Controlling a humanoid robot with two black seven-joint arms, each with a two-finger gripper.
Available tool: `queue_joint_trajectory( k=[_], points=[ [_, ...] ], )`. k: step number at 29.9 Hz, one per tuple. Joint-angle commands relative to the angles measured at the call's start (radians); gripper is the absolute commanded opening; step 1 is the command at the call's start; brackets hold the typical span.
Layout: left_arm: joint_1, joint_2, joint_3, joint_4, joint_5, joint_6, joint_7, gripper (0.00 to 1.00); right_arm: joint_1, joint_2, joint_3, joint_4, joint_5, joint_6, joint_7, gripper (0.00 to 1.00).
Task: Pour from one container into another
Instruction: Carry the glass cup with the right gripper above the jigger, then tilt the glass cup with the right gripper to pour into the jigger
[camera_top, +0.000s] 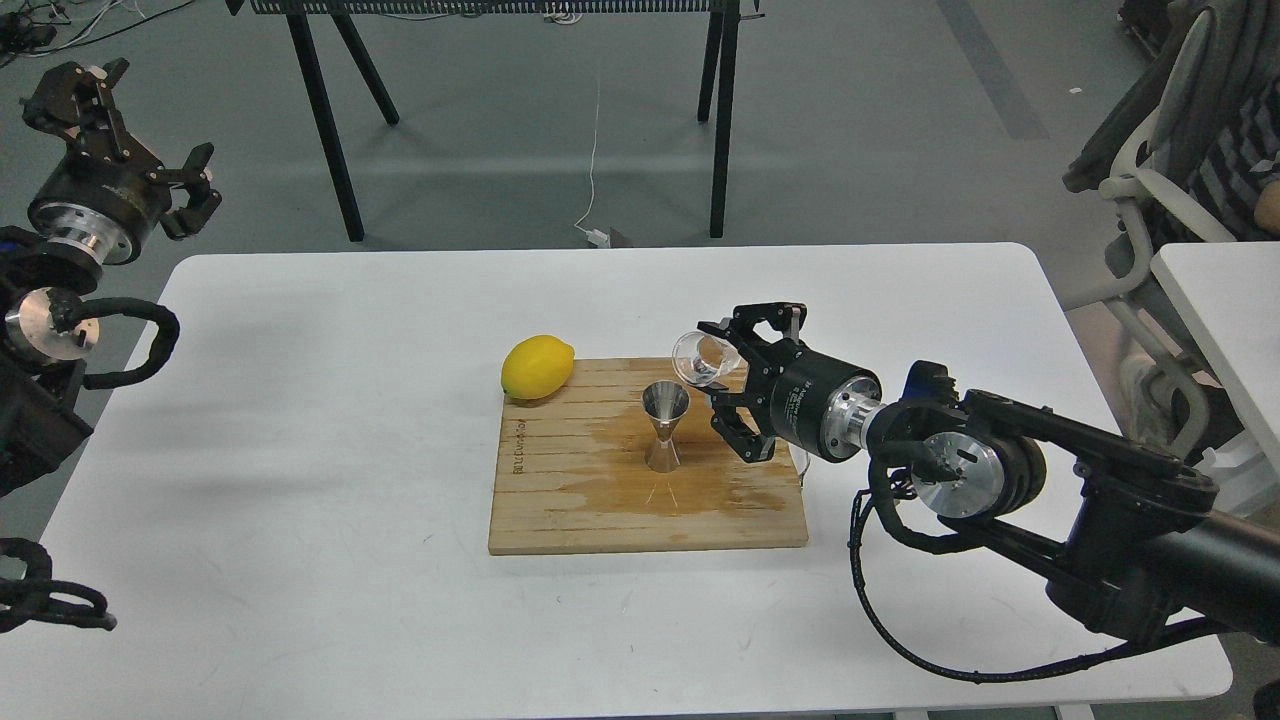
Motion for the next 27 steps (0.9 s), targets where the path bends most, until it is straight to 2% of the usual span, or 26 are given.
queue_joint_trajectory(
  k=[1, 27],
  points=[
    [0.000, 0.000, 0.000, 0.000, 0.000, 0.000, -0.001, 1.00, 0.029, 0.000, -0.030, 0.000, -0.002, -0.013, 0.000, 0.31],
    [0.000, 0.006, -0.002, 0.000, -0.002, 0.000, -0.003, 1.00, 0.175, 0.000, -0.197, -0.006, -0.114, -0.044, -0.014, 0.31]
  ],
)
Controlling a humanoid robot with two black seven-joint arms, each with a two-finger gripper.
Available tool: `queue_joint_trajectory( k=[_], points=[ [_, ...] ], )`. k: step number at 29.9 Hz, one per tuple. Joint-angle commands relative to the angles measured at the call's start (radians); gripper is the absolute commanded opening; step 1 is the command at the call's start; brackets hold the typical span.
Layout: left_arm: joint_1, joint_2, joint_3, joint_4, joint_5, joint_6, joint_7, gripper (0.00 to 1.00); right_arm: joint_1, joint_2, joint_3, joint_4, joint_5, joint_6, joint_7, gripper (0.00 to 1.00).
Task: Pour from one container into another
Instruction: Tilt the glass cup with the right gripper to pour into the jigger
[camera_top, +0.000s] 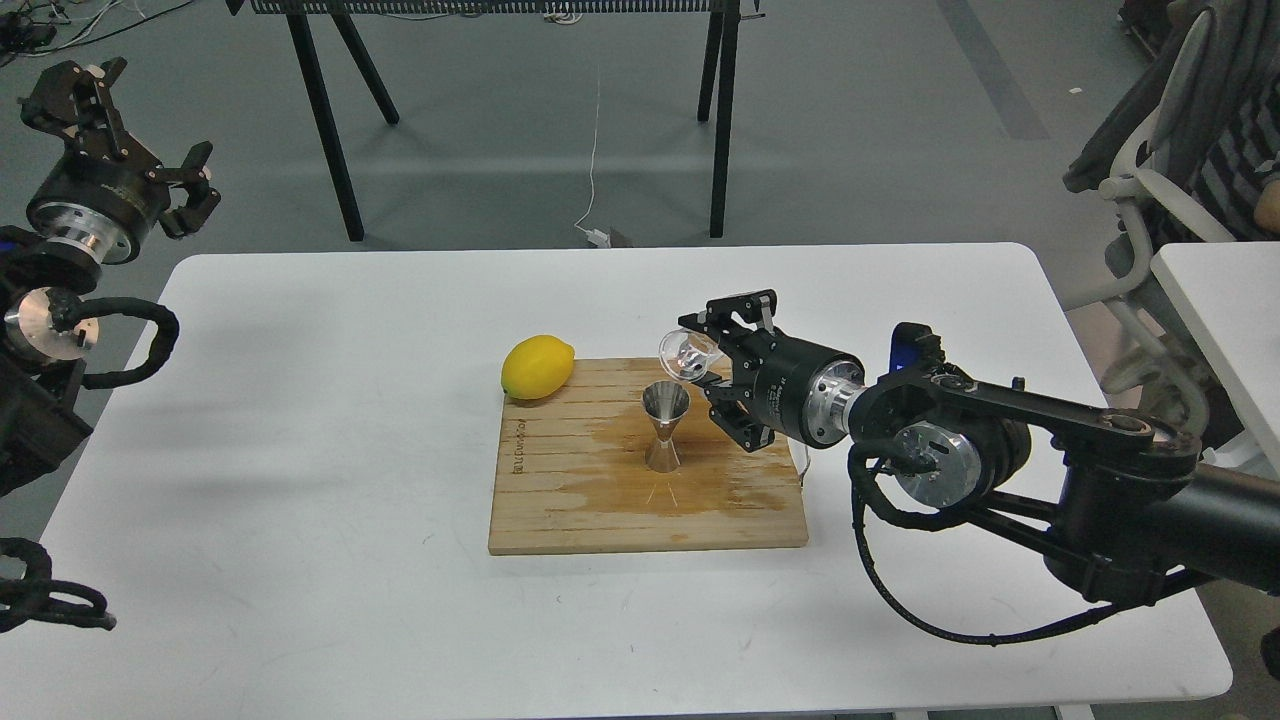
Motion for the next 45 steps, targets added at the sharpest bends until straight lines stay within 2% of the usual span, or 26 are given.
queue_joint_trajectory(
  k=[1, 29, 45],
  points=[
    [0.000, 0.001, 0.000, 0.000, 0.000, 0.000, 0.000, 1.00, 0.005, 0.000, -0.027, -0.003, -0.021, 0.000, -0.005, 0.31],
    [-0.002, 0.013, 0.000, -0.002, 0.000, 0.000, 0.002, 1.00, 0.039, 0.003, -0.074, -0.008, -0.132, -0.006, -0.002, 0.31],
    [0.000, 0.016, 0.000, -0.002, 0.000, 0.000, 0.000, 1.00, 0.131, 0.009, -0.189, -0.018, -0.178, -0.005, 0.002, 0.30]
  ],
)
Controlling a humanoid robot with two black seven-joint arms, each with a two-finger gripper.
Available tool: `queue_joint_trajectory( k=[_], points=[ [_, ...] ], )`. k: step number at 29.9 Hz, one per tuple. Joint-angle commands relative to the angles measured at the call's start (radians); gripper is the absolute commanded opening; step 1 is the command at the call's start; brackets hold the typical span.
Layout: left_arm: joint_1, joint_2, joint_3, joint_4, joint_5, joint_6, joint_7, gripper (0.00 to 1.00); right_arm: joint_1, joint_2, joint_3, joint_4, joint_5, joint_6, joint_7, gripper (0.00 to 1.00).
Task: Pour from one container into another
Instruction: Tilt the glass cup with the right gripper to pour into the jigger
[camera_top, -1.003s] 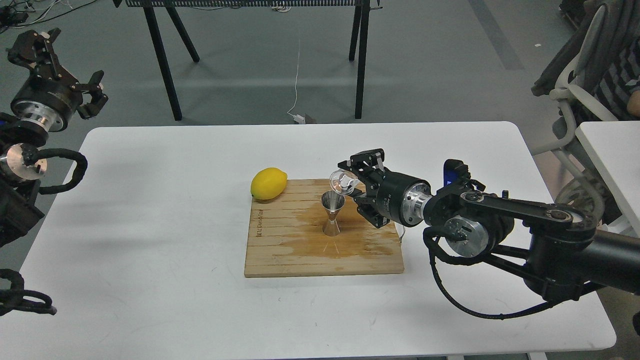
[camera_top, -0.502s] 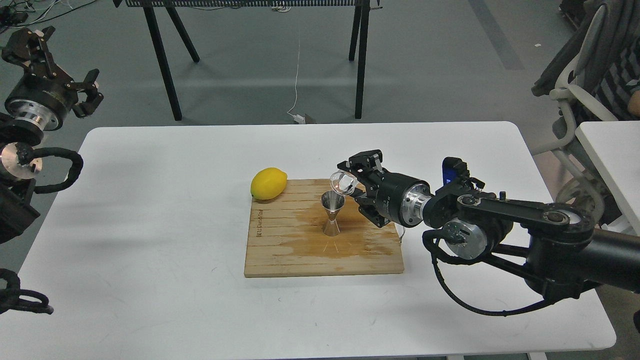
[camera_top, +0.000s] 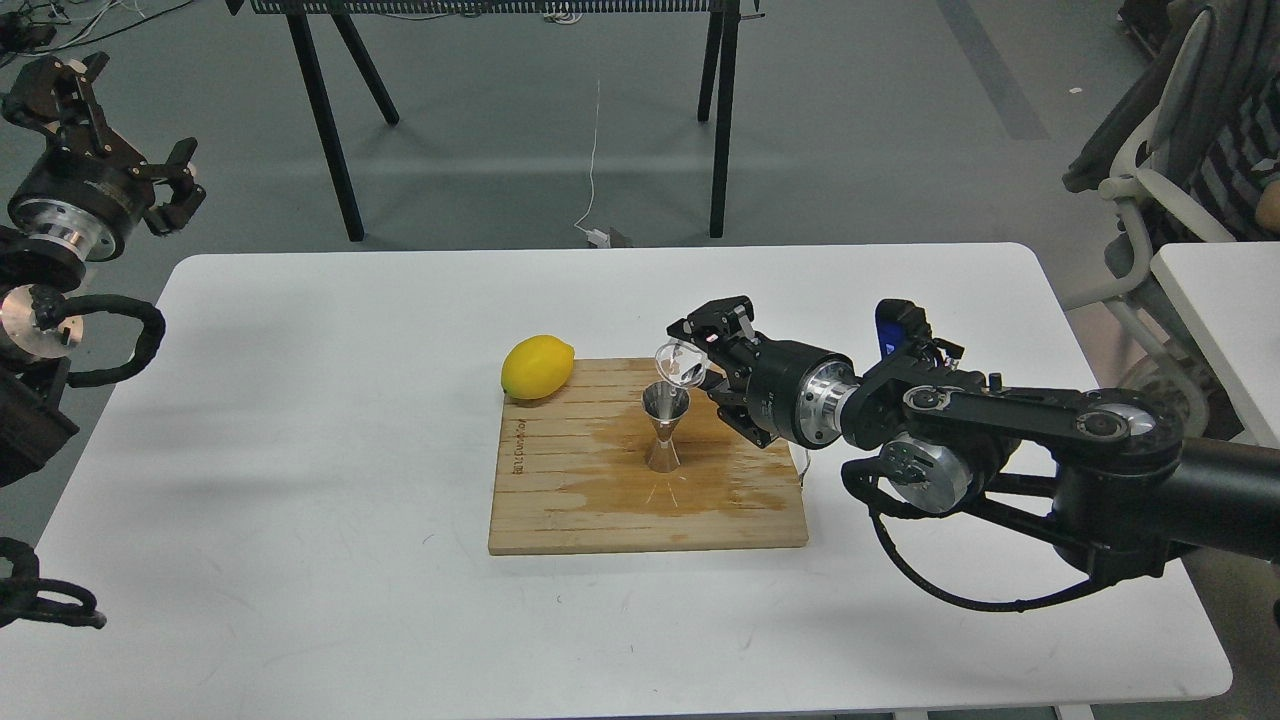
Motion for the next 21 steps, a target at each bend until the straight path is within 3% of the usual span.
queue_joint_trajectory(
  k=[1, 21],
  points=[
    [0.001, 0.001, -0.001, 0.000, 0.000, 0.000, 0.000, 1.00, 0.015, 0.003, -0.028, -0.011, -0.028, 0.000, 0.000, 0.30],
    [-0.001, 0.000, -0.001, 0.000, 0.000, 0.000, 0.000, 1.00, 0.044, 0.029, -0.076, -0.055, -0.097, 0.002, 0.010, 0.30]
  ],
)
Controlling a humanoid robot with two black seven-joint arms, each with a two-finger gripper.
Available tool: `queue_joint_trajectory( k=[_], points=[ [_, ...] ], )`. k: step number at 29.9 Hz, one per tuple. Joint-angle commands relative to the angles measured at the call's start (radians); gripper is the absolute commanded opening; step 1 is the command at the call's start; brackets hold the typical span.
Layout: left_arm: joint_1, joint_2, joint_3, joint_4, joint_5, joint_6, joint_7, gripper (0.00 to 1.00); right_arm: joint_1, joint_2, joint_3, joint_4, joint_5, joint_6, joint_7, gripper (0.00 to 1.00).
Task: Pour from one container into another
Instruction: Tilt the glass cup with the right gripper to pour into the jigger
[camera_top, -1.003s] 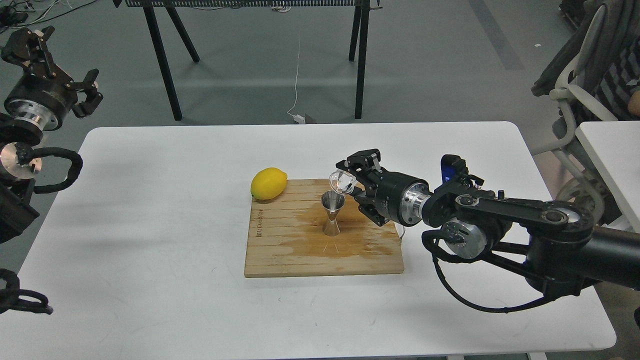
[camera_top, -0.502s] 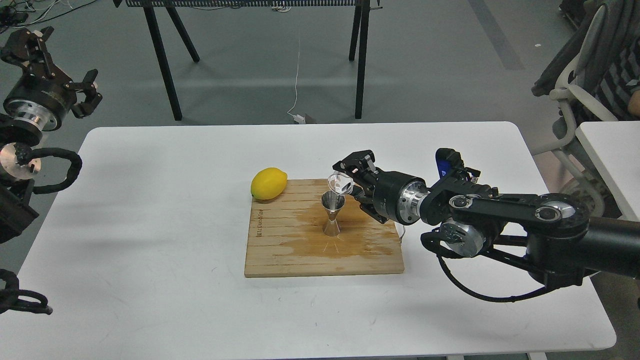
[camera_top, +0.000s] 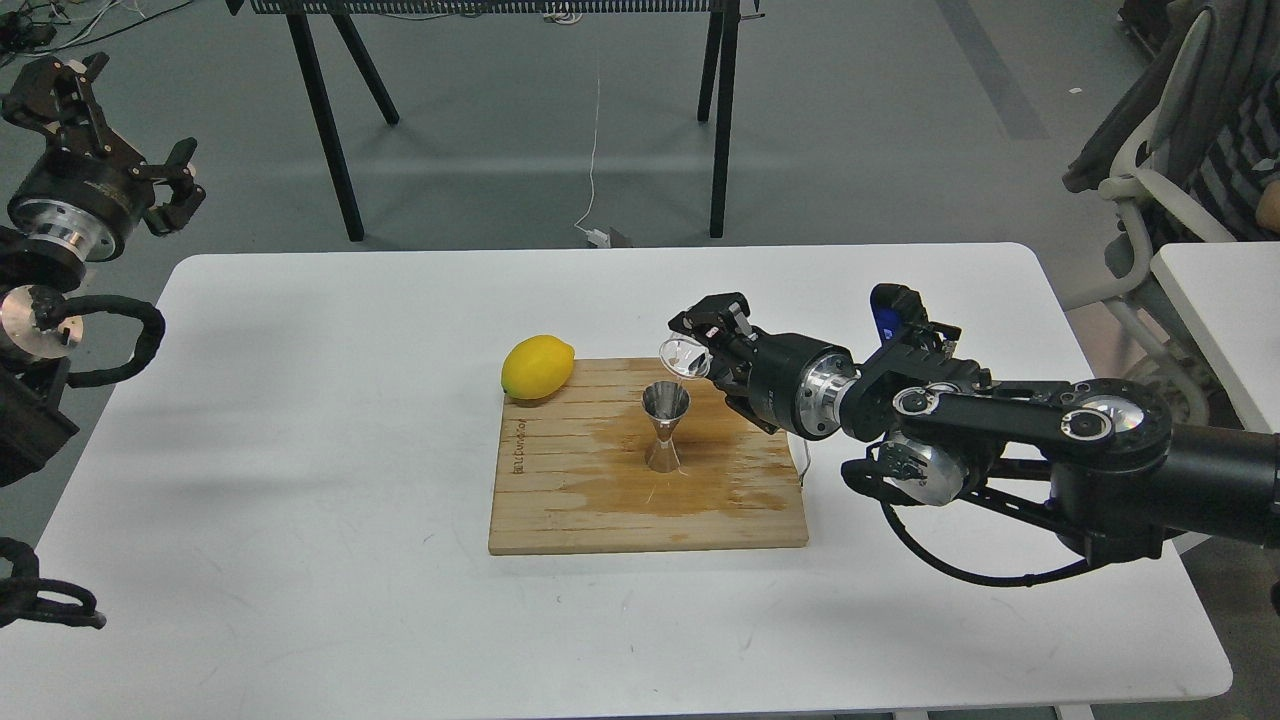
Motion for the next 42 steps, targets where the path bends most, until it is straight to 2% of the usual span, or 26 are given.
queue_joint_trajectory(
  k=[1, 42],
  points=[
    [0.000, 0.000, 0.000, 0.000, 0.000, 0.000, 0.000, 1.00, 0.008, 0.014, -0.022, -0.009, -0.014, 0.000, 0.001, 0.30],
    [0.000, 0.012, -0.002, 0.000, 0.000, 0.000, 0.000, 1.00, 0.065, 0.040, -0.102, -0.028, -0.103, 0.001, 0.011, 0.30]
  ],
)
